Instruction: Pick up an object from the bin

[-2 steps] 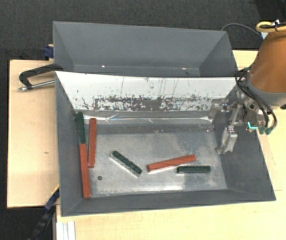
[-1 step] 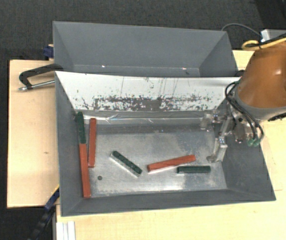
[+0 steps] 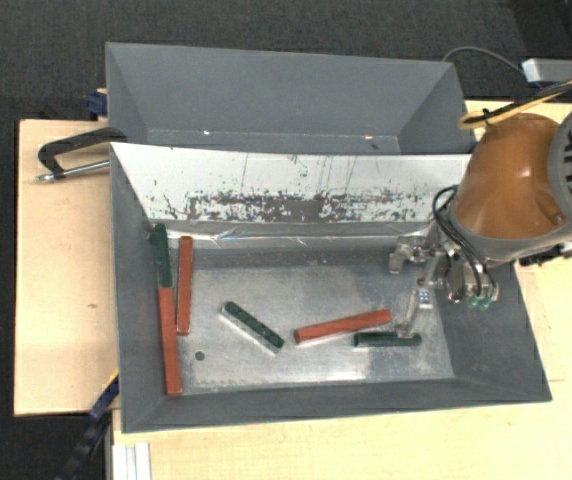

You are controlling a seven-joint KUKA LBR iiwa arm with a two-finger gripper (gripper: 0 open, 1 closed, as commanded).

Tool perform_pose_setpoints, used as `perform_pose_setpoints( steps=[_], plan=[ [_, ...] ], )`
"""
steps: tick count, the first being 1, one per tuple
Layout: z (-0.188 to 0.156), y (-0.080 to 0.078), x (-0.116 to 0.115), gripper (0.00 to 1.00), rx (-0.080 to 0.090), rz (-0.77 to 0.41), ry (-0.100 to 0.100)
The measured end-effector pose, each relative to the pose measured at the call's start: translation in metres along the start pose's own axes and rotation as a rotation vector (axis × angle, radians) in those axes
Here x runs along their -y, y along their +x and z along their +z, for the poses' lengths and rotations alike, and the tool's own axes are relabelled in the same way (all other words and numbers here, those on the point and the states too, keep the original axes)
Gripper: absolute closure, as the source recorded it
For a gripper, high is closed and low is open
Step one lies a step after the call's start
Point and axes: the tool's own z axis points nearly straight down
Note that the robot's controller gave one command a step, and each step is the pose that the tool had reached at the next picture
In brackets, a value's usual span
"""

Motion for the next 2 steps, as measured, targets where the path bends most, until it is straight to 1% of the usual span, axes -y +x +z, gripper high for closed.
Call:
perform_pose_setpoints(
  steps=[1,2],
  plan=[
    [0.028,0.004,-0.007,0.0,-0.01,-0.014,0.0],
    [0.03,0.017,-0.059,1.0,-0.005,-0.304,-0.001]
  ],
)
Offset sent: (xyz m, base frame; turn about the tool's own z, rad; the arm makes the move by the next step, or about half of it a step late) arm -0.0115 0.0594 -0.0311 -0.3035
